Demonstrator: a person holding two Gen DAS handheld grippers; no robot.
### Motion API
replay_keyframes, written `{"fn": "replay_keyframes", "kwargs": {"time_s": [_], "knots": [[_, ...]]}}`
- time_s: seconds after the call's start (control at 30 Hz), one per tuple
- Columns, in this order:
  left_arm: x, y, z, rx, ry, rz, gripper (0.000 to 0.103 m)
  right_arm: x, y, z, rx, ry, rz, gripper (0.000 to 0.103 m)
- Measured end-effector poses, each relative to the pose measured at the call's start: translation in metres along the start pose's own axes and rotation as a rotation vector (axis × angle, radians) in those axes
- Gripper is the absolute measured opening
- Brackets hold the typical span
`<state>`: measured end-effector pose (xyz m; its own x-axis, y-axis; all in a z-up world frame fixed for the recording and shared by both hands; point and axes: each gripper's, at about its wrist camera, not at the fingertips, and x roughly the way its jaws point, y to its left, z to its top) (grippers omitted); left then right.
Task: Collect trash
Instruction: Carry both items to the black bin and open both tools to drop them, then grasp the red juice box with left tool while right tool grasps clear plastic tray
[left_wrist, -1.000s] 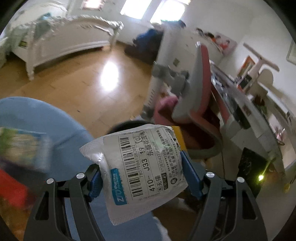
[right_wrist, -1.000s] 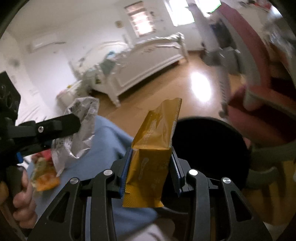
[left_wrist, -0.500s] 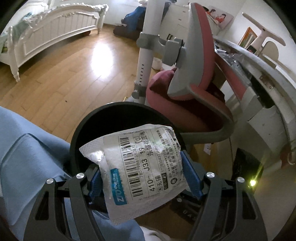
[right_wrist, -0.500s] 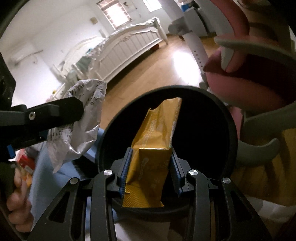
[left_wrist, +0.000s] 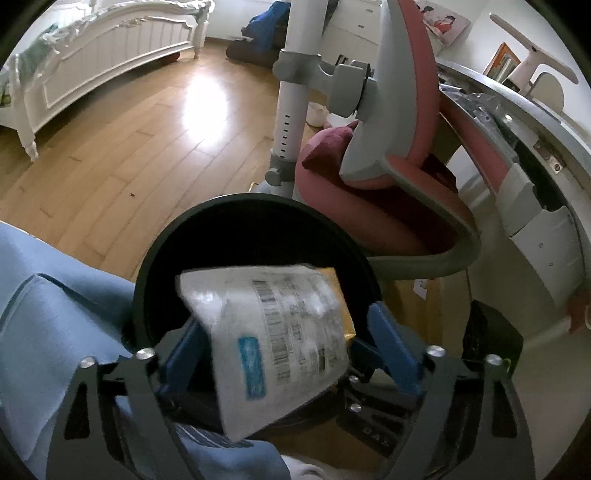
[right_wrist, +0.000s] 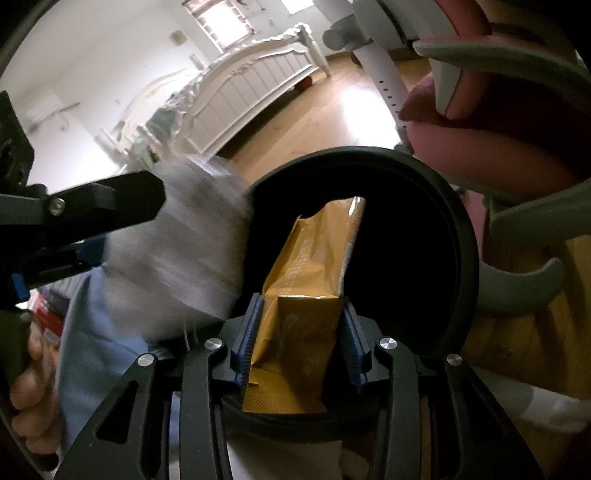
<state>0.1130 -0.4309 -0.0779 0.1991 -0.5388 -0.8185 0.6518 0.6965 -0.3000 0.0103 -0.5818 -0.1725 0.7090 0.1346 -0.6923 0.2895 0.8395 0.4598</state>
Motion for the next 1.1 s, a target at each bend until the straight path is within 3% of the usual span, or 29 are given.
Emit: {"fn": "replay_keyframes", "kwargs": {"time_s": [0.07, 0.27, 0.47, 0.67, 0.77, 0.9, 1.1], "knots": [[-0.002, 0.0, 0.0, 0.004, -0.006, 0.008, 0.088, -0.002, -0.001, -0.001, 0.007, -0.007, 0.001, 0.056], [-0.018, 0.002, -0.005, -0.003, -0.041, -0.012, 0.088, -0.01, 0.003, -0.004, -0.005, -0.015, -0.015, 0.058], [-0.074, 0.009, -0.018, -0.013, -0.14, -0.033, 0.088, -0.026, 0.034, 0.001, -0.065, -0.042, 0.012, 0.058], [-0.146, 0.045, -0.044, -0.087, -0.265, 0.008, 0.088, -0.043, 0.115, 0.016, -0.228, -0.074, 0.122, 0.058], [-0.183, 0.081, -0.061, -0.146, -0.322, 0.091, 0.088, -0.044, 0.171, 0.015, -0.348, -0.053, 0.2, 0.058], [-0.229, 0.144, -0.095, -0.286, -0.382, 0.218, 0.089, -0.039, 0.242, 0.005, -0.498, -0.01, 0.298, 0.058], [-0.266, 0.23, -0.144, -0.536, -0.428, 0.256, 0.09, -0.031, 0.336, -0.009, -0.681, 0.042, 0.42, 0.058]]}}
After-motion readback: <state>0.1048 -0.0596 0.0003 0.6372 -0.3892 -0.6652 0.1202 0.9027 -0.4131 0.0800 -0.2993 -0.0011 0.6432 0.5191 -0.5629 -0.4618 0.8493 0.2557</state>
